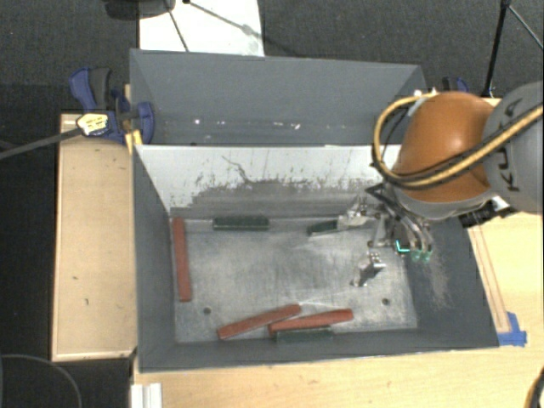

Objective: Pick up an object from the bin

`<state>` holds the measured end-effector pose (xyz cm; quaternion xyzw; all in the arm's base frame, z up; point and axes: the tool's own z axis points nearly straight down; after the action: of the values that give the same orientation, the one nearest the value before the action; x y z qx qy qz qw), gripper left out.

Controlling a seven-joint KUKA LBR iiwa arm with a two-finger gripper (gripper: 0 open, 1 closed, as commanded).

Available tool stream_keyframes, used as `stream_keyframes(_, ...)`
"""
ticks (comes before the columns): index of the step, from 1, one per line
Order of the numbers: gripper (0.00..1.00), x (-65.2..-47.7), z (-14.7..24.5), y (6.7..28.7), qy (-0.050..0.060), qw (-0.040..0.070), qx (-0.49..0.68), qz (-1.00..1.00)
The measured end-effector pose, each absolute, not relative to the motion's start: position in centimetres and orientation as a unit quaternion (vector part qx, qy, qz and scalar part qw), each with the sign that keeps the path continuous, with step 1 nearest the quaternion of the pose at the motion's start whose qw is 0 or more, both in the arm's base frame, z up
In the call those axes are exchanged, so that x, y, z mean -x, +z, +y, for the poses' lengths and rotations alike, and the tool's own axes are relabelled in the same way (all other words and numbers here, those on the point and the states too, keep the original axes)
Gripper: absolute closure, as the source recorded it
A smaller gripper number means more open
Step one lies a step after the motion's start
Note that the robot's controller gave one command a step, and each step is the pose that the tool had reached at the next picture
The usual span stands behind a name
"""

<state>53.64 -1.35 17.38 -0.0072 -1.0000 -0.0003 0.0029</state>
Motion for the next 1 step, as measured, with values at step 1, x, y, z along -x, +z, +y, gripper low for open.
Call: stream_keyframes(1,0.0,-53.82,-1.36,17.83,0.0,-0.001,0.007,-1.0)
